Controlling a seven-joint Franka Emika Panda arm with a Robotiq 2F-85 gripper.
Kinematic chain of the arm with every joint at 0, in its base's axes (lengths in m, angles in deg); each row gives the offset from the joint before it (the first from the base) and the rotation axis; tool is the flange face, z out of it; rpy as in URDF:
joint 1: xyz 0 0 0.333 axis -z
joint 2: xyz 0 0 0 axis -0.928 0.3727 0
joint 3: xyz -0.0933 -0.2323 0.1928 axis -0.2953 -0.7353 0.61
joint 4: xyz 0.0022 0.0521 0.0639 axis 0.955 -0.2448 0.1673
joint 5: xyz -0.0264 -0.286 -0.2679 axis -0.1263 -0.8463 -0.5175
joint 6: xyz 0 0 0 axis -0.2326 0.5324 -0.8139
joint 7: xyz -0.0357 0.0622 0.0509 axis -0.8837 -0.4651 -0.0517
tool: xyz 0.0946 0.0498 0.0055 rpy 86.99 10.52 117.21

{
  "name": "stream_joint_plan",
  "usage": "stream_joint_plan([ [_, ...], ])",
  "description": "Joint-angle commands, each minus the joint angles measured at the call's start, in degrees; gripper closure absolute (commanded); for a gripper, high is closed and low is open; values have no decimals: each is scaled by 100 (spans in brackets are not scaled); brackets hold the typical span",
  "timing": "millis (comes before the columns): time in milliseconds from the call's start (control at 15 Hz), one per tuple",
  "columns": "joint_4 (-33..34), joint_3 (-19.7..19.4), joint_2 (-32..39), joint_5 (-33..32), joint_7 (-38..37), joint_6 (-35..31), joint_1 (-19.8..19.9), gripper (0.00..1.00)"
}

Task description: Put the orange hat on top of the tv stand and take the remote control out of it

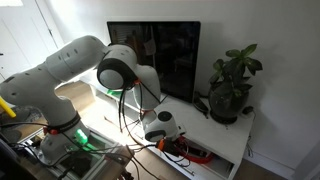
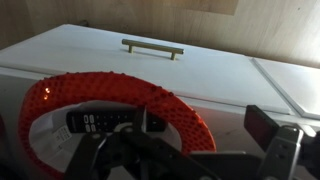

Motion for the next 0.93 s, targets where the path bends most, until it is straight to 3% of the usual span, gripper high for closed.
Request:
stream_joint_plan([
  [0,332,180,370,-649,-165,-354,292,0],
  [467,752,488,827,-1291,-470,-325,553,2],
  [533,817,497,885,-1354,-476,-357,557,6],
  [667,925,555,984,-1457,-509,-325,604,31],
  [733,974,581,1026,-1494,-532,-319,626,34],
  [867,1030,654,1068,-1564,-587,-247,676,10],
])
